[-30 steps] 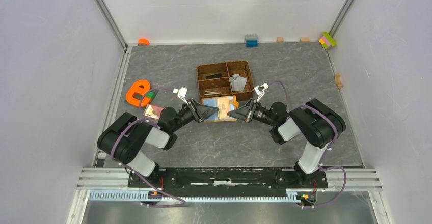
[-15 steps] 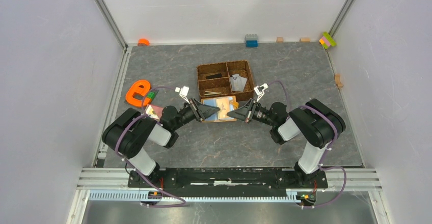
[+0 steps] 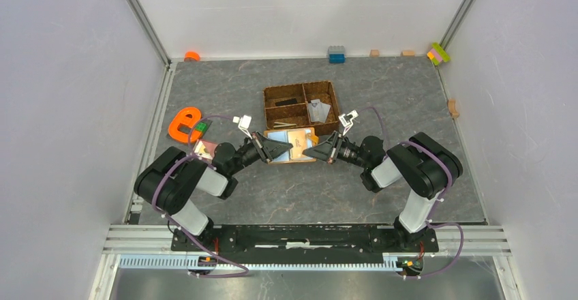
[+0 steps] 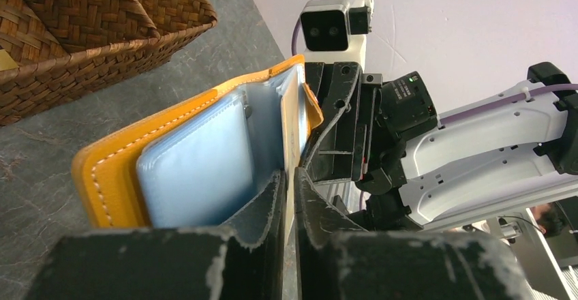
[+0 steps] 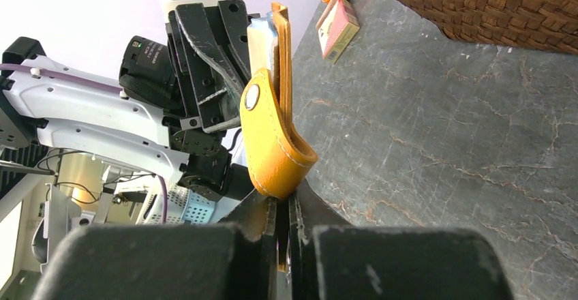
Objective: Take the credit cards out of the card holder
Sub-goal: Remove the credit card from the card holder.
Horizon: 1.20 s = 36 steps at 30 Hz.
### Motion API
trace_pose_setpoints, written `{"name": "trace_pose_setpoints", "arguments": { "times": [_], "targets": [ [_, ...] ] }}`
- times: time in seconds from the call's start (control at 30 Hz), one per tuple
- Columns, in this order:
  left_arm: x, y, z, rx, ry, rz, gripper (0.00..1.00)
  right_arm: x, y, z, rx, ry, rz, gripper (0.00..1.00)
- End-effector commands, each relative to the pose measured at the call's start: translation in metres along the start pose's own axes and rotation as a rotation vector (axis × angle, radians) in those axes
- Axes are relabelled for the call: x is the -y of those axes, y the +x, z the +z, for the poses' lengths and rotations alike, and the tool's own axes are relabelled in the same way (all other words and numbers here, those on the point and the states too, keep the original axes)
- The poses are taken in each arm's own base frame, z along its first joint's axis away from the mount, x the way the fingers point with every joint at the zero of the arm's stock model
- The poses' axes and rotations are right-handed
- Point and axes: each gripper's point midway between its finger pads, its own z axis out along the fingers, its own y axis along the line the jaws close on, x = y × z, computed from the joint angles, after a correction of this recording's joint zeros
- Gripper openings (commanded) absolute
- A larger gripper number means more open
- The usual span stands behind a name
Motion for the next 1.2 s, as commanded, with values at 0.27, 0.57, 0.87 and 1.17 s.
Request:
{"name": "trace_pose_setpoints", "arguments": {
  "times": [0.27,0.57,0.87,1.17],
  "targets": [
    [0.020,-0.019,-0.009,0.099,0.058,0.088,0.02,-0.086,-0.037,-0.009,0.177,-0.328,-0.322,0.38],
    [0.010,-0.019,-0.008,0.086,0.038,0.050,0.02,-0.090,-0.041,-0.014,0.196,-0.340,-0.327,0.12],
    [0.005,-0.024,-0.014,0.109,0.015,0.047,0.02,-0.088,-0.043,-0.018,0.204,-0.334,-0.322,0.00],
    [0.002,-0.024,-0.015,0.105,0.010,0.038,0.02,-0.089,-0.043,-0.019,0.204,-0.336,-0.325,0.00]
  ]
}}
